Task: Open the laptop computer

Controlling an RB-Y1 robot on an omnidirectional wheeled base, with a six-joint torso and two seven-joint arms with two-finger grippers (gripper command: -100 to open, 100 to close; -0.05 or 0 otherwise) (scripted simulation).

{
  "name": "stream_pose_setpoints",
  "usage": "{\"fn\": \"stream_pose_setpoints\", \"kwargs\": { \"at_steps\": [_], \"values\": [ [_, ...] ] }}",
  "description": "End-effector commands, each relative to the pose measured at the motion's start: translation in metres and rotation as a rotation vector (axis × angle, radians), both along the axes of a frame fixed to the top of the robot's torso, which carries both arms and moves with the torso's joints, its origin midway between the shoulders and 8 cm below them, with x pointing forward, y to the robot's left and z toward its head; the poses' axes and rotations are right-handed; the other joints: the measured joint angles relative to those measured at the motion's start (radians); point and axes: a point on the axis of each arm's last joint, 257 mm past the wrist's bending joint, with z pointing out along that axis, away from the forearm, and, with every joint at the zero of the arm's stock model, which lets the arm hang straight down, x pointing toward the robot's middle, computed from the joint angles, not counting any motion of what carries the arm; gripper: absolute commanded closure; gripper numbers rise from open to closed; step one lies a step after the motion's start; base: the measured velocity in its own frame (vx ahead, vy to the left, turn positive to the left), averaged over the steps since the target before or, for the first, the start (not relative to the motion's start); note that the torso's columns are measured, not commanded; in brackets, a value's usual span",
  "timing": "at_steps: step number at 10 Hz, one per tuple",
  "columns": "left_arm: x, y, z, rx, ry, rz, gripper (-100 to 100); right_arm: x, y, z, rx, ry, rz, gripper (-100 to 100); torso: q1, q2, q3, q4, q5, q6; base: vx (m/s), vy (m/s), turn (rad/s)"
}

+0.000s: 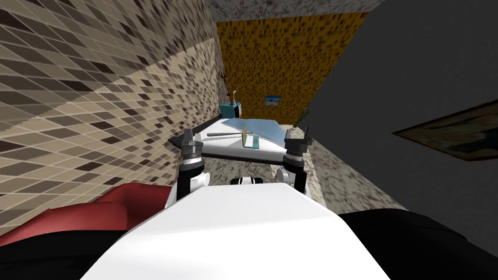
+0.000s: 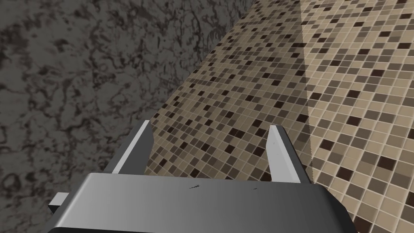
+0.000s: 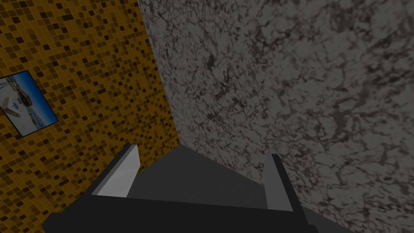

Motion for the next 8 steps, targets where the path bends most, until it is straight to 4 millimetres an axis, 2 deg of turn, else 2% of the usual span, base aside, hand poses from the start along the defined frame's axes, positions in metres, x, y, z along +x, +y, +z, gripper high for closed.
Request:
{"fn": "stream_pose_setpoints", "kwargs": {
  "at_steps": [1,3,6,7,8],
  "values": [
    [0.0,0.0,0.0,0.0,0.0,0.0,0,0.011,0.005,-0.009,-0.04,0.038,0.0,-100,0.0,0.074,-0.148,0.074,0.0,0.0,-0.022,0.01,0.172],
    [0.0,0.0,0.0,0.0,0.001,0.0,0,0.027,0.012,-0.023,-0.097,0.094,-0.004,-100,0.001,0.119,-0.235,0.117,0.0,0.0,-0.055,0.015,0.174],
    [0.0,0.0,0.0,0.0,0.001,0.0,0,0.06,0.021,-0.059,-0.217,0.215,-0.026,-100,0.0,0.121,-0.241,0.121,0.0,0.0,-0.076,0.034,0.24],
    [0.0,0.0,0.0,0.0,0.001,0.0,0,0.06,0.021,-0.059,-0.217,0.215,-0.026,-100,0.0,0.121,-0.241,0.121,0.0,0.0,-0.048,0.024,0.074],
    [0.0,0.0,0.0,0.0,0.001,0.0,0,0.072,0.023,-0.075,-0.267,0.265,-0.038,-100,-0.001,0.119,-0.242,0.12,0.0,0.001,-0.038,0.023,0.157]
  ]
}}
